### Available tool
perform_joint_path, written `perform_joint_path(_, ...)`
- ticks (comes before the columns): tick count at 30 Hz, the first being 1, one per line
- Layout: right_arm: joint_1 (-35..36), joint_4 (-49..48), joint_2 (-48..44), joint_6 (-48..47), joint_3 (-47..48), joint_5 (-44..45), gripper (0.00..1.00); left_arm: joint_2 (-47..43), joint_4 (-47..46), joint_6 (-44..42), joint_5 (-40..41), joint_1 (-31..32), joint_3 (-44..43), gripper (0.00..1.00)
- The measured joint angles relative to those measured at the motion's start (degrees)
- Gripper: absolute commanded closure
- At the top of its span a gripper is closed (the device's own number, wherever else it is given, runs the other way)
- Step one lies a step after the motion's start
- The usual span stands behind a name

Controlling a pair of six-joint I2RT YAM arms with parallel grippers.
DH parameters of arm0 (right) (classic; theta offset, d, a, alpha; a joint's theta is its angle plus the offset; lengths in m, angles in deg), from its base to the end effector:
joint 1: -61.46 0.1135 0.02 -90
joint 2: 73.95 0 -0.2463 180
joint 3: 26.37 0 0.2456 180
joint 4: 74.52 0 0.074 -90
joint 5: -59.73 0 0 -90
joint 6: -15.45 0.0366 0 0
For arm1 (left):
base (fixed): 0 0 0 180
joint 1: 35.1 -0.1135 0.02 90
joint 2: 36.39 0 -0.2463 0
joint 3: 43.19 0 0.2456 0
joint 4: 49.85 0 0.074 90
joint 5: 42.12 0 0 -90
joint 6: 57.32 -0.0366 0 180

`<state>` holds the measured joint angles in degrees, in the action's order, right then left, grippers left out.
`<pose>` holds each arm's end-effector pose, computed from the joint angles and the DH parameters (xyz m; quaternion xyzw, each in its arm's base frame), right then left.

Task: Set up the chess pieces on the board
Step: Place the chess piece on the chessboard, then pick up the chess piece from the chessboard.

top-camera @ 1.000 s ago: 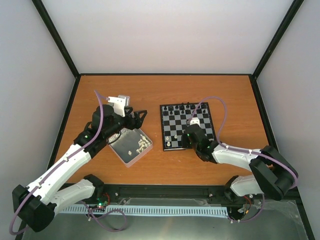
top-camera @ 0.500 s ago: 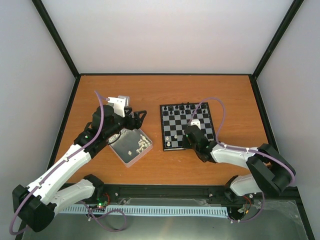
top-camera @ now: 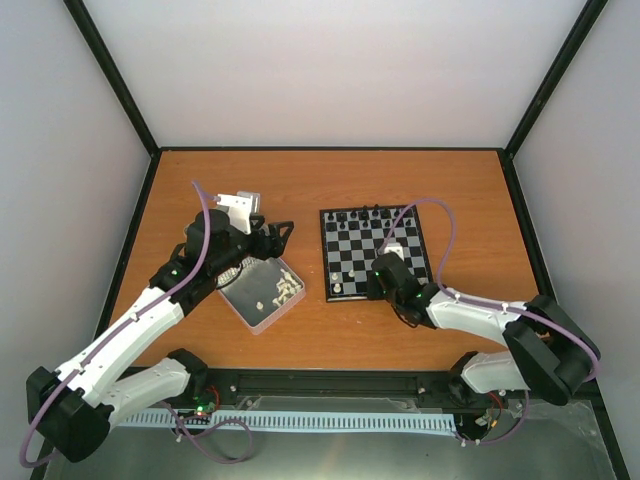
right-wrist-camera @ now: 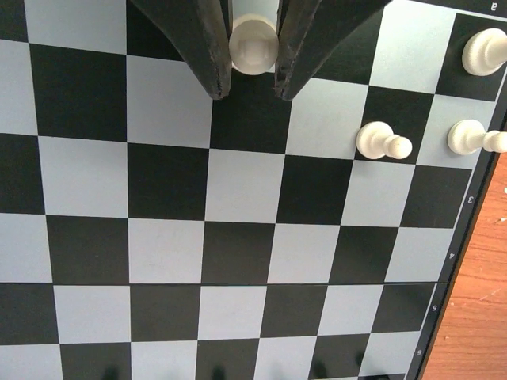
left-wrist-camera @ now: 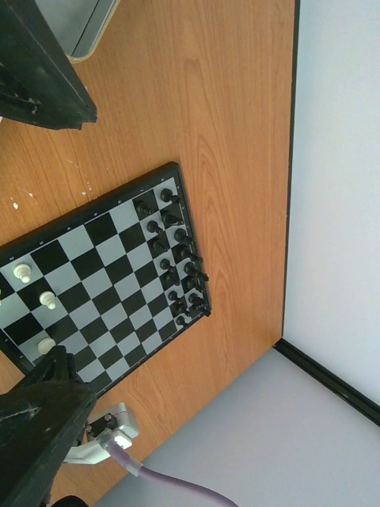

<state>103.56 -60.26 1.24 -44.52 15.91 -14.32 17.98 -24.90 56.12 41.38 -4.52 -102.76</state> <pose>0.1829 0.1517 0.1381 -0.0466 0.9222 0.1085 0.3683 0.1916 -0.1180 0.2987 0.0834 0.8130 -0.3022 0.4907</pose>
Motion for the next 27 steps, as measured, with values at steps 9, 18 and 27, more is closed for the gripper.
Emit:
perform_joint_path(9, 0.0, 6.8, 0.1, 1.8, 2.0, -2.3, 0.48, 0.0, 0.0, 0.0, 0.6, 0.0, 0.0, 0.12)
perform_joint_path(18, -0.9, 23.2, 0.0, 4.8, 16.7, -2.8, 0.48, 0.0, 0.0, 0.0, 1.0, 0.0, 0.0, 0.09)
perform_joint_path(27, -1.3, 30.3, 7.0, 4.3, 18.7, -5.2, 0.63, -0.9, 0.0, -0.1, 1.4, 0.0, 1.4, 0.08)
